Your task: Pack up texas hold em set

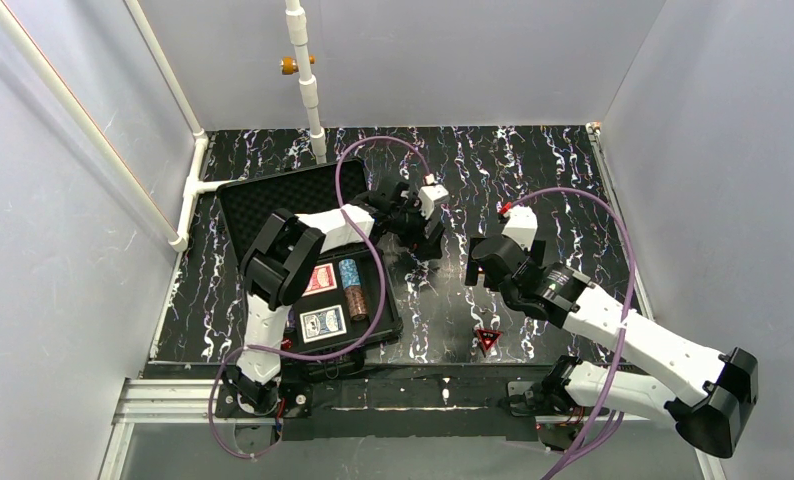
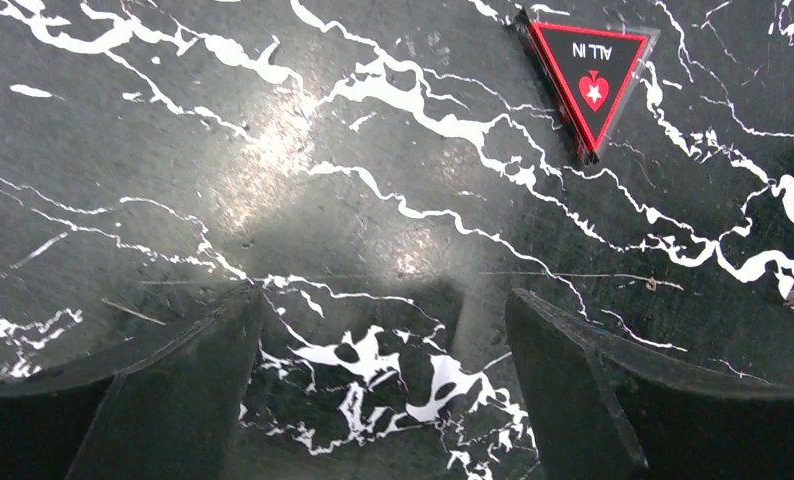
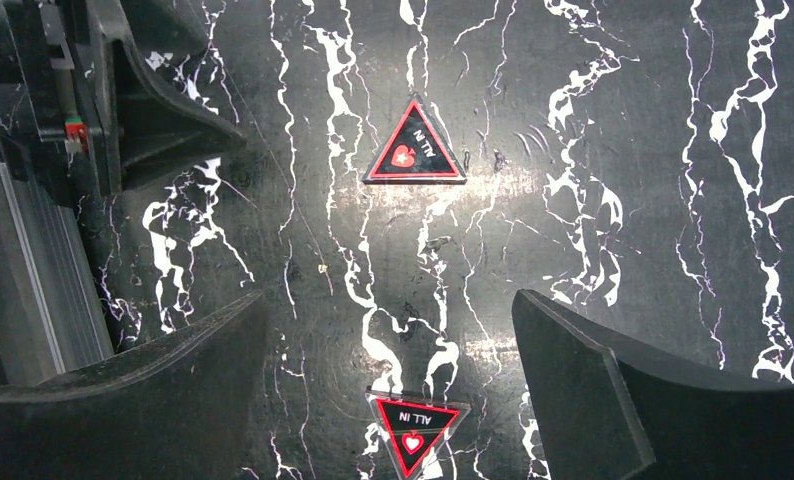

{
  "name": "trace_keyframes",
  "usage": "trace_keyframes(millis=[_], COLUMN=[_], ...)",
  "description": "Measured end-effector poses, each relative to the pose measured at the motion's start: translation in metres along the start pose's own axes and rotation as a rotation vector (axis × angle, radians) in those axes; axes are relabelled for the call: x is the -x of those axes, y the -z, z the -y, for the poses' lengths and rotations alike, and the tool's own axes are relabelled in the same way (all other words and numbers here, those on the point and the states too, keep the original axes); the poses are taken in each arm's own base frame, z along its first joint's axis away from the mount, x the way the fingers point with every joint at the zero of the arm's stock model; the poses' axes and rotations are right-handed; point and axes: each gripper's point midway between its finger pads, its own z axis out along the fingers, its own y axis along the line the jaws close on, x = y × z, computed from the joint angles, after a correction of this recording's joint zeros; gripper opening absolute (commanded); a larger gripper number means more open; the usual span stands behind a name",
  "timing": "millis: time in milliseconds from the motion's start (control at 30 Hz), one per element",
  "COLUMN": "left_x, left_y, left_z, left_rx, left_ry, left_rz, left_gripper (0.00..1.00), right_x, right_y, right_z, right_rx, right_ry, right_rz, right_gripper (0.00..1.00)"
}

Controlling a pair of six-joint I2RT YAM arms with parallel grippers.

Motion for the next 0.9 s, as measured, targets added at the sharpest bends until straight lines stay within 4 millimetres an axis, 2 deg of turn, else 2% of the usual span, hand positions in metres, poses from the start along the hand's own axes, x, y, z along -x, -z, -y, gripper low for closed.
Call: trace_keyframes(millis=[367, 533, 733, 900], left_x=[0.015, 0.021, 0.022, 0.035], left_y=[-0.007, -0.008, -0.015, -0.022], left_z=[-0.024, -0.021, -0.002, 0.017], left_rx=[-0.01, -0.018, -0.038, -0.041], left_ry=[-0.017, 0.026, 0.06, 0.071], left_rz=[0.021, 0.025, 0.005, 0.003], left_gripper=[0.83, 0.81, 0.78, 0.75], right_x=[-0.002, 0.004, 0.034, 0.063], right_y=[-0.005, -0.004, 0.008, 0.024], right_z=[0.001, 0.005, 0.004, 0.005], right_rx=[-0.02, -0.038, -0.04, -0.025], right_ry=[0.027, 0.033, 0.017, -0.017], right_rz=[-0.006, 0.011, 0.076, 0.147], right_gripper=[0.98, 0.98, 0.98, 0.99])
